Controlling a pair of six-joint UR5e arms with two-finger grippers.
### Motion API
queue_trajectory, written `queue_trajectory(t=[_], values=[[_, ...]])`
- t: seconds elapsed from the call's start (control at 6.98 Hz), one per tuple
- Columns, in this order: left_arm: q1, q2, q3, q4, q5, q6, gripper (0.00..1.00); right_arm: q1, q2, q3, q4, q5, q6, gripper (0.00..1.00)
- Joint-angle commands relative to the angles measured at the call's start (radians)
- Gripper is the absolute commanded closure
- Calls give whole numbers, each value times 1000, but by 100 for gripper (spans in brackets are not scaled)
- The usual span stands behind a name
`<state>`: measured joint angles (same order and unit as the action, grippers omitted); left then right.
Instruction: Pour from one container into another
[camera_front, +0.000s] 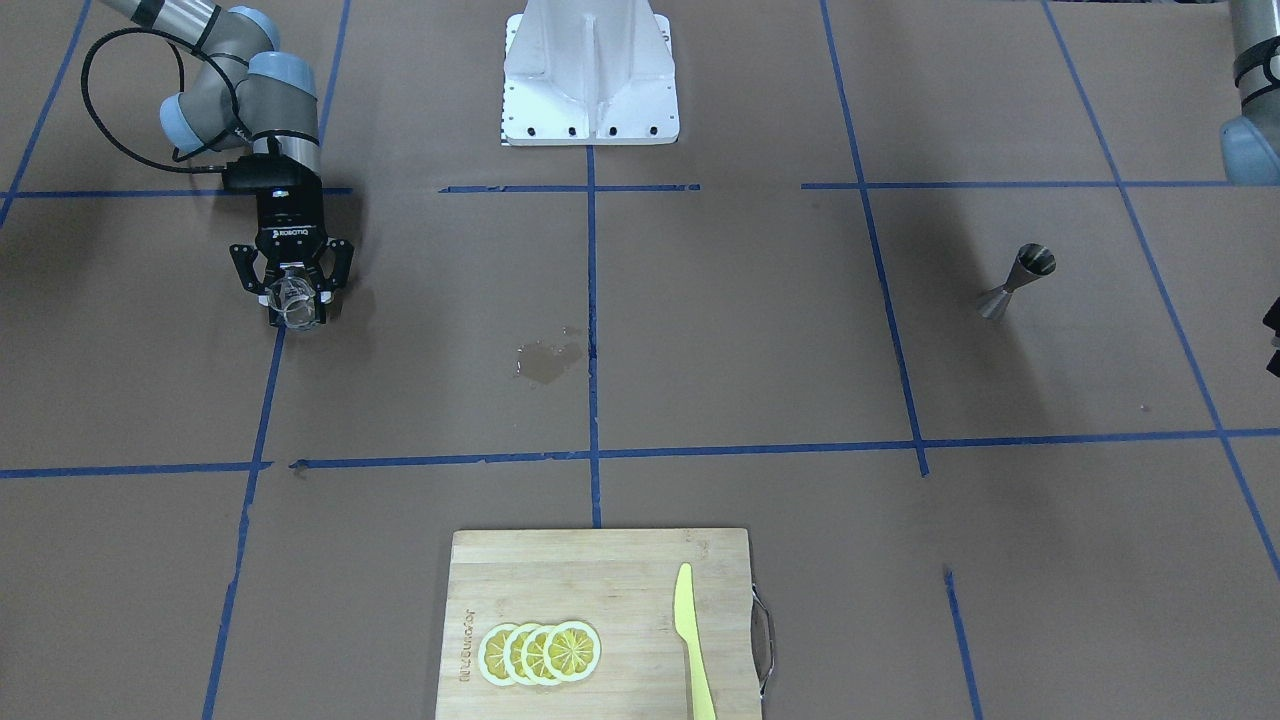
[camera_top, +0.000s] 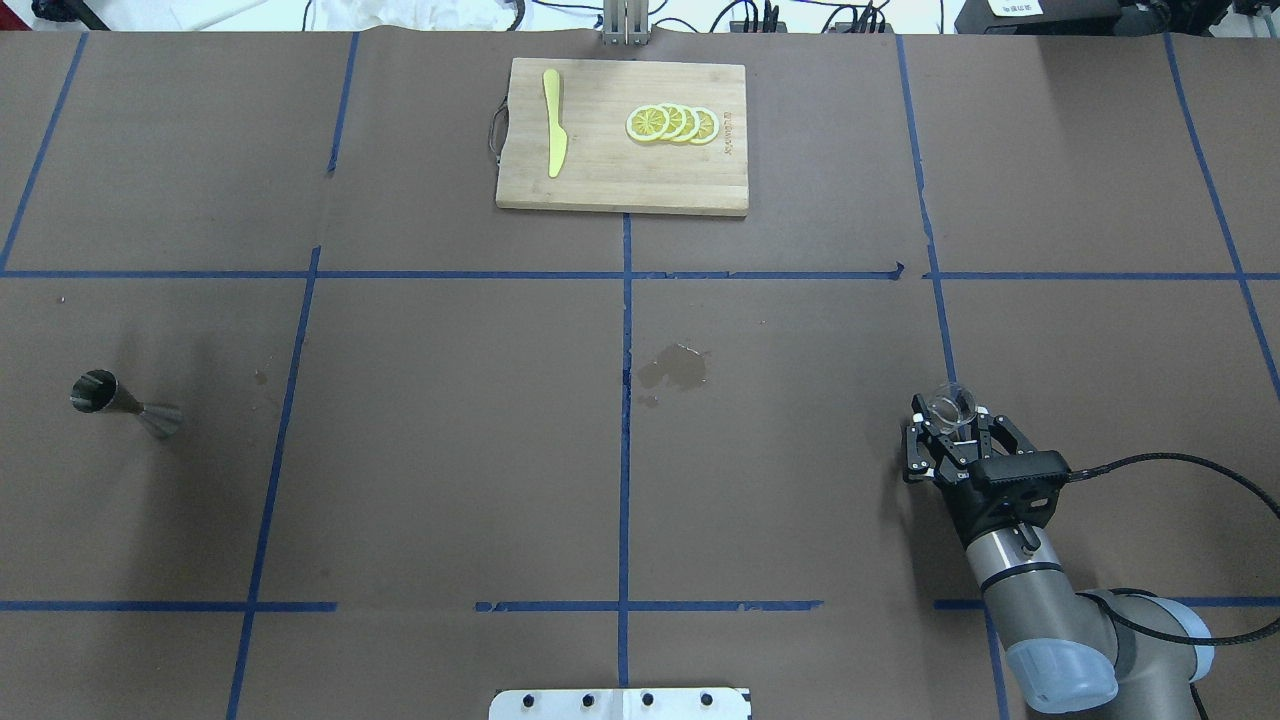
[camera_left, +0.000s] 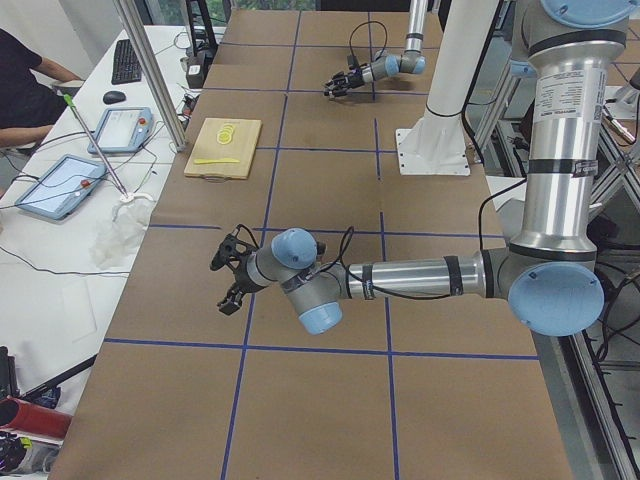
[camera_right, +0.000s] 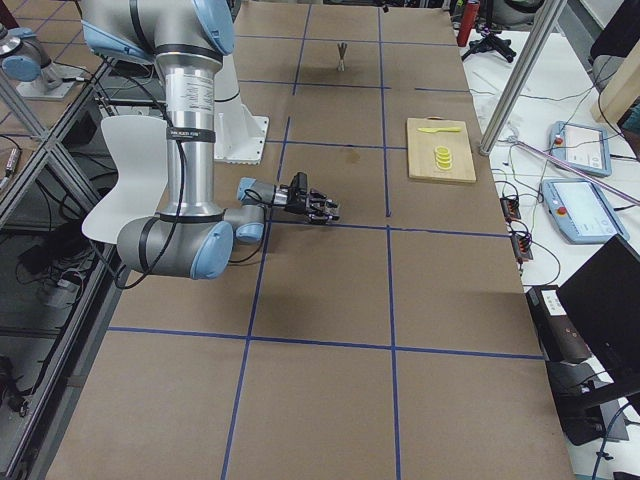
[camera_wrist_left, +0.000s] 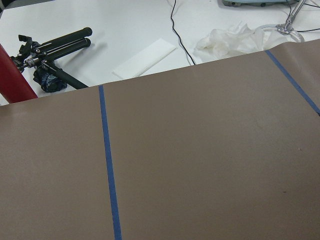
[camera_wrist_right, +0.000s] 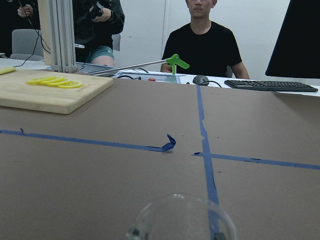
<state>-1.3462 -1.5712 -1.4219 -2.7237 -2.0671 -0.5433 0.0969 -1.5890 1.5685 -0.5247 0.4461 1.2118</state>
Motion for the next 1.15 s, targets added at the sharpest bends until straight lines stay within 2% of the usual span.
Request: queue_trajectory(t=[0.0,0.29,0.43,0.57,0.72,1.0], values=[[-1,2,-12,-1,1,-4,0,-3,0,-2,0,2,0,99],[-1,0,-12,-1,2,-6,0,-3,0,-2,0,3,-1,82],[-1,0,-14,-1,2,-6,0,-5,1,-1,0,3,0,55],[-1,0,-15,-1,4,-6,0,-5,1,-2,0,3,2,7],[-1,2,-22,-1,4,-6,0,-5,0,5,0,3,3,0],[-1,2,-25,-1,5,-6,0,-17,-2,5,2,0,3,0]])
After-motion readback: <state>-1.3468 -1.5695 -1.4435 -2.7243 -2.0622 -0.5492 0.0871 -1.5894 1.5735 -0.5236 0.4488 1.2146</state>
